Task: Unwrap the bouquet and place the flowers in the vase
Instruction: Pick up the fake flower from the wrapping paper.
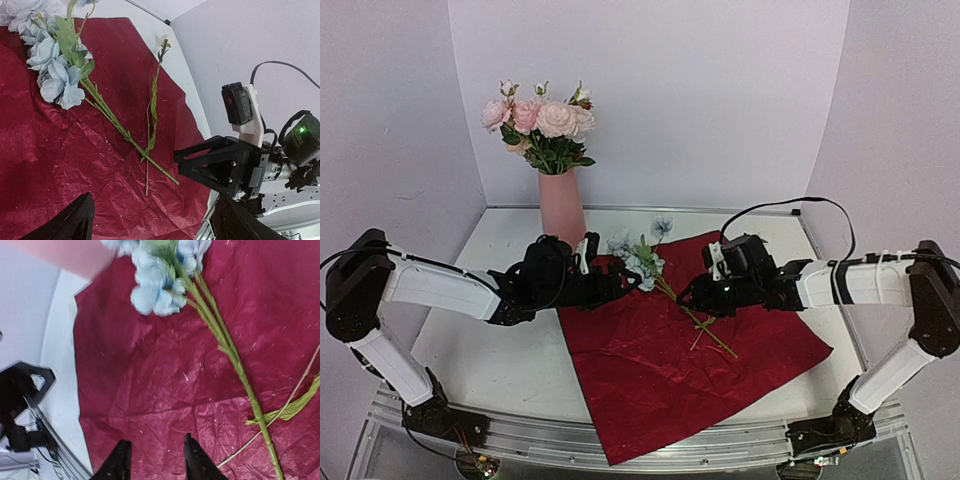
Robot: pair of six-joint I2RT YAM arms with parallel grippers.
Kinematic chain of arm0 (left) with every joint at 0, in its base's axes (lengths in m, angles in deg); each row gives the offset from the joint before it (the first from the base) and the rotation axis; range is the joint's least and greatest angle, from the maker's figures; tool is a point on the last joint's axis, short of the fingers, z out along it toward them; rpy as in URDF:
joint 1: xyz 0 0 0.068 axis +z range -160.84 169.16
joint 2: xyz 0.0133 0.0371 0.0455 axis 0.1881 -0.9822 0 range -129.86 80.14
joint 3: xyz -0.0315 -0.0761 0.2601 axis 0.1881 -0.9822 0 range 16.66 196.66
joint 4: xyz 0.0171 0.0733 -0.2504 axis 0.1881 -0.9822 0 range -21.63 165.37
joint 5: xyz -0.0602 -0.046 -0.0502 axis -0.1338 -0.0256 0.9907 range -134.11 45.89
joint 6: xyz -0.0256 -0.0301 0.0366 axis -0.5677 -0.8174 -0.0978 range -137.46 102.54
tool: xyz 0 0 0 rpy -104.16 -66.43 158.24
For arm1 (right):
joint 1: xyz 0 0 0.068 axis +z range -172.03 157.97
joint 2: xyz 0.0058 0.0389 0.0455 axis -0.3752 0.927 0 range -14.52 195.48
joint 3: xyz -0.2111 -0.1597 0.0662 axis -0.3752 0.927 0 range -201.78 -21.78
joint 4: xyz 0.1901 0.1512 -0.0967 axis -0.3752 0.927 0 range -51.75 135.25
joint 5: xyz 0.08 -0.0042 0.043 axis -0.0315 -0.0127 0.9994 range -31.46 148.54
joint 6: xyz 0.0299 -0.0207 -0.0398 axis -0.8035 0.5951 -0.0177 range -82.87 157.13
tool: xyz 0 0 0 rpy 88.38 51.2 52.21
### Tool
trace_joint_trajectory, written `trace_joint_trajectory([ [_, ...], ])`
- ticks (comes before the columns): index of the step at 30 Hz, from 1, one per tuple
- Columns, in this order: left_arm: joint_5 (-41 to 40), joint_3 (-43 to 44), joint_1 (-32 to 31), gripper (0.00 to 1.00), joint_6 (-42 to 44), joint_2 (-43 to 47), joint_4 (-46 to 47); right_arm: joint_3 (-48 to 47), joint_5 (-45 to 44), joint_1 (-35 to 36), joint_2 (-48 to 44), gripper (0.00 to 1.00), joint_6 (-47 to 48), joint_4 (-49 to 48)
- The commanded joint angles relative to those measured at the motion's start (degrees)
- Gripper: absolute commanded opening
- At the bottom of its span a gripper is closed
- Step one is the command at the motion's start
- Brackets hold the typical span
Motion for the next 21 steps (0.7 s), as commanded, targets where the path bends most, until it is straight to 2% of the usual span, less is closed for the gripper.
trace_joint_trajectory([
  [1, -2.02, 2.77, -0.18, 0.84, -1.60, -1.06, 1.40, -2.67, -2.58, 0.67, 4.31, 0.42, 4.74, 2.95],
  [5, -2.75, 2.02, -0.18, 0.84, -0.64, -0.33, 1.39, -7.56, -7.70, 0.70, 9.13, 0.45, 12.31, 8.67],
  [9, -3.99, 0.84, -0.17, 0.84, 0.41, 0.77, 1.27, -12.21, -6.97, 0.67, 15.15, 0.44, 17.83, 11.92],
  [15, -4.85, 0.02, -0.09, 0.84, 2.68, 3.58, 0.09, -16.49, -8.39, 0.76, 20.97, 0.41, 17.38, 13.95],
  [21, -7.48, -3.49, -0.09, 0.84, 2.98, 8.94, -1.14, -18.46, -10.72, 0.76, 21.88, 0.40, 17.89, 16.23],
])
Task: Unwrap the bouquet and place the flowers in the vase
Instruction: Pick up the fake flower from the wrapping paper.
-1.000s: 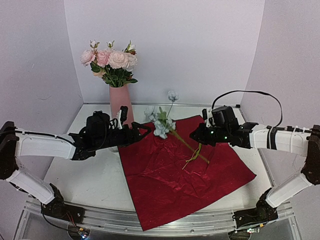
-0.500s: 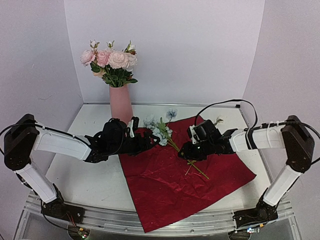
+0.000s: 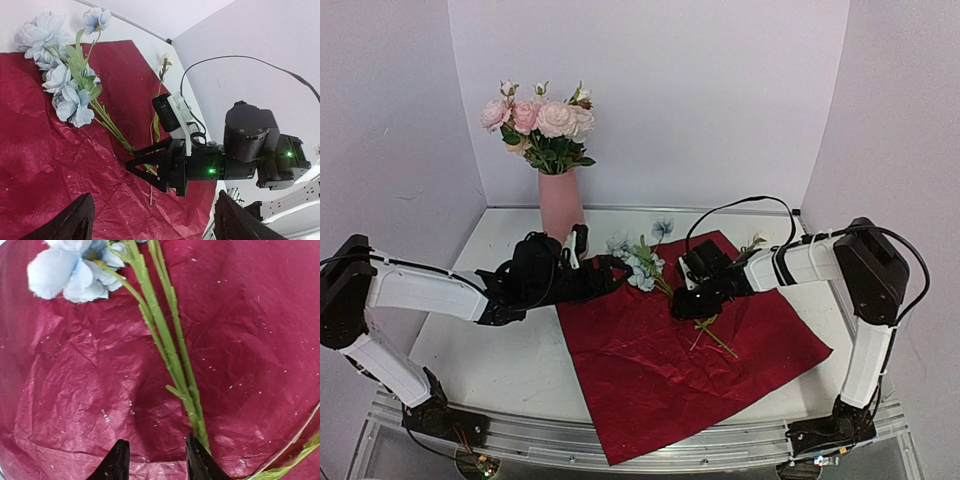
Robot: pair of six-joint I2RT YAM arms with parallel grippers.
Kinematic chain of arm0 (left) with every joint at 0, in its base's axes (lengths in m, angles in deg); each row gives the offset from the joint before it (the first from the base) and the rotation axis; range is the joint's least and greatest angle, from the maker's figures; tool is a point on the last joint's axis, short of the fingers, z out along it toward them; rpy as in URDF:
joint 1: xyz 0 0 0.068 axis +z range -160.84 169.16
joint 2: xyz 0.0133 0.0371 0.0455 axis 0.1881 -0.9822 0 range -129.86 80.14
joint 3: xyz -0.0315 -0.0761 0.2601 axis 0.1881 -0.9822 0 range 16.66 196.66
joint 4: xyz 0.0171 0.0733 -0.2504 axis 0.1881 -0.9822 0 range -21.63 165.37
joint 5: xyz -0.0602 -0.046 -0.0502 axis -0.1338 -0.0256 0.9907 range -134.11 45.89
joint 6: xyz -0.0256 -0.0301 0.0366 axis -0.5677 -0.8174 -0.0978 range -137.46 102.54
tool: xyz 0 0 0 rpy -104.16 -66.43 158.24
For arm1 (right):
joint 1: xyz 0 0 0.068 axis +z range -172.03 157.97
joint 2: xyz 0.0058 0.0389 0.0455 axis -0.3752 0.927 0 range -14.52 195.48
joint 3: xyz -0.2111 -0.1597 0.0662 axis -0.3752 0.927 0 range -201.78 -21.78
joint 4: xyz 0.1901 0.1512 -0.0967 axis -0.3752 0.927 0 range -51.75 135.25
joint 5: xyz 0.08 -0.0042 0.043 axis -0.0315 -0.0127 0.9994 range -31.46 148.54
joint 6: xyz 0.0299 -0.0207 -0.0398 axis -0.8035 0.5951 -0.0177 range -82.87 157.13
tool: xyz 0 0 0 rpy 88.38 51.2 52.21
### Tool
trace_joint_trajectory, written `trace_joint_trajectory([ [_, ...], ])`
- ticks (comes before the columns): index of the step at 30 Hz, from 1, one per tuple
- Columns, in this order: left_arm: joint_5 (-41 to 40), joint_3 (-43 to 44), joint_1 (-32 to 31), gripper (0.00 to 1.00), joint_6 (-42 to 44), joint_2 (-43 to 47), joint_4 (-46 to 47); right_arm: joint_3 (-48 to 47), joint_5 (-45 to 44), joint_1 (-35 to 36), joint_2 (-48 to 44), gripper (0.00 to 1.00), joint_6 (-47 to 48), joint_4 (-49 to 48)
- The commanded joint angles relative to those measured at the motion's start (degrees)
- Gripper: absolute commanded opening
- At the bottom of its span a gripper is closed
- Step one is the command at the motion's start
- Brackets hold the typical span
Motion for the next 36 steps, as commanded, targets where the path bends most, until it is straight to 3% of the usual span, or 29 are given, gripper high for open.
trace_joint_trajectory([
  [1, -3.13, -2.84, -0.09, 0.84, 1.15, 6.16, -0.14, -2.57, -2.47, 0.08, -0.42, 0.41, 1.90, 4.33],
  [9, -3.40, -5.13, -0.09, 0.84, 0.99, 9.06, -0.75, -2.06, -6.43, 0.08, -4.24, 0.45, 3.02, 5.66],
  [17, -5.24, -3.16, -0.09, 0.85, 4.16, 9.66, -2.47, -7.27, -5.66, 0.08, 2.72, 0.47, 3.81, 8.95],
  [27, -8.09, -2.85, -0.07, 0.85, 4.47, 11.09, -4.60, -10.51, -5.37, 0.08, 6.61, 0.42, 2.82, 10.63],
  [30, -7.58, -2.48, -0.07, 0.85, 3.97, 10.69, -4.96, -11.25, -4.53, 0.09, 6.62, 0.30, 2.78, 11.03],
  [33, -7.46, -2.27, -0.09, 0.85, 3.49, 10.40, -5.07, -11.14, -4.64, 0.08, 5.10, 0.11, 2.34, 11.13],
  [36, -7.32, -1.96, -0.05, 0.85, 3.87, 9.89, -5.14, -10.64, -5.39, 0.08, 1.84, 0.01, 1.78, 11.13],
])
